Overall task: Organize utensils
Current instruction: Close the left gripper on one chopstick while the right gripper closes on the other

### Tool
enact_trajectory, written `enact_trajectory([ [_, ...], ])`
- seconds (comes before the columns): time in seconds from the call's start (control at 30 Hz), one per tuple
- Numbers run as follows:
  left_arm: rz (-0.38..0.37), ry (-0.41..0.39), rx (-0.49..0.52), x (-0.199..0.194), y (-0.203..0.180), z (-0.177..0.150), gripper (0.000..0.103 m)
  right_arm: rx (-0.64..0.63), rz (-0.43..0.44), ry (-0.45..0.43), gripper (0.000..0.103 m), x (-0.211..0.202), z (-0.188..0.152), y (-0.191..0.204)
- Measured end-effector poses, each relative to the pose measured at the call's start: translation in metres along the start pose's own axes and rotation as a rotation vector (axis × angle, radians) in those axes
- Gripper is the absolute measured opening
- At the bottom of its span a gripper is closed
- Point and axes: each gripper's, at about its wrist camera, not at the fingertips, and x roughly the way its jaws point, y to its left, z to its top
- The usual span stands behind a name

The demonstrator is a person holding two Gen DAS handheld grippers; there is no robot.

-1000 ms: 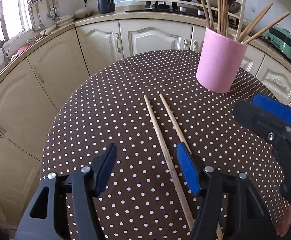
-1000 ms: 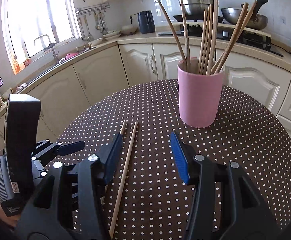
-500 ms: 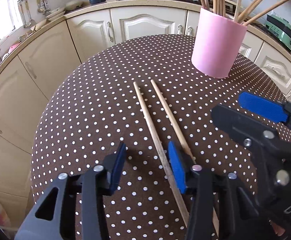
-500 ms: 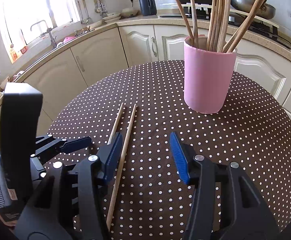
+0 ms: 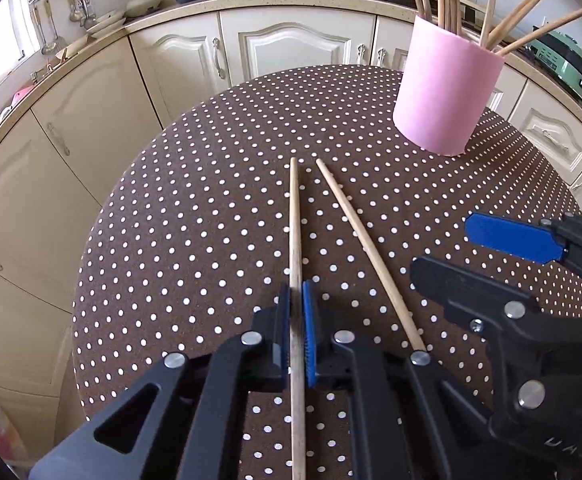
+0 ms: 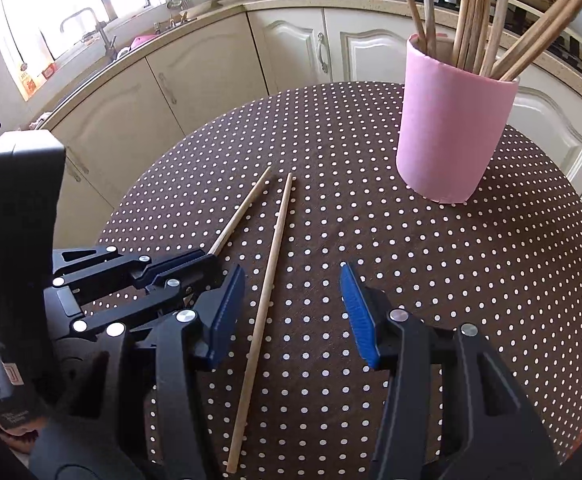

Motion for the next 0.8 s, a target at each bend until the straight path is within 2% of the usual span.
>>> enact_trajectory([
  [0.47,-0.049,0.002,-0.016,0.000,0.013,0.000,0.007,0.002,0.031,0.120,0.050,0.015,0.016,0.013],
  [0.7,-0.063,0.032,-0.012,-0.002,0.021,0.000,0.007,-0.016,0.001,0.219,0.049,0.033,0.030,0.017],
  [0.73,-0.066,0.033,-0.011,-0.002,0.022,-0.001,0.007,-0.016,-0.002,0.226,0.047,0.035,0.031,0.018],
  [0.8,-0.070,0.036,-0.011,-0.002,0.022,-0.002,0.007,-0.022,-0.009,0.247,0.037,0.040,0.033,0.019],
])
